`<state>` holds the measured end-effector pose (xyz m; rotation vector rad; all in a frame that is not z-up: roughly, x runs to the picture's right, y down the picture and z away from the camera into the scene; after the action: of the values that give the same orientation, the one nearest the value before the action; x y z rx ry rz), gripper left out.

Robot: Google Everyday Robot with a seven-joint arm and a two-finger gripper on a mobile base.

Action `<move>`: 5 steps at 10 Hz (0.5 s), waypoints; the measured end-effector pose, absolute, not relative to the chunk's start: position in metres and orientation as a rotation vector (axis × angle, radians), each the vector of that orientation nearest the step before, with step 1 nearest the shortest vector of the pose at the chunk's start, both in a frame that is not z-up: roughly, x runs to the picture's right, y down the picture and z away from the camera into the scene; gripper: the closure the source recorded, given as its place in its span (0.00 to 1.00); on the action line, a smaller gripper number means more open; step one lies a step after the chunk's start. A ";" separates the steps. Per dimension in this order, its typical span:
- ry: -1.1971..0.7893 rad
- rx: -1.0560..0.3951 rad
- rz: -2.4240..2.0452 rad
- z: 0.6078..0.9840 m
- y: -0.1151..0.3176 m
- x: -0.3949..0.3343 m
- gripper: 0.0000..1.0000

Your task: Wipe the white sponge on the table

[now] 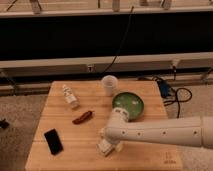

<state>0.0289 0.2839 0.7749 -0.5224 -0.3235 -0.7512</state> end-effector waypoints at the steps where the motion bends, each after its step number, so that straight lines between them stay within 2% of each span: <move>1: -0.320 -0.526 -0.752 0.774 0.283 0.030 0.20; 5: -0.279 -0.585 -0.768 0.773 0.281 0.034 0.20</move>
<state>0.0341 0.2807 0.7735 -0.5847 -0.2794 -0.7676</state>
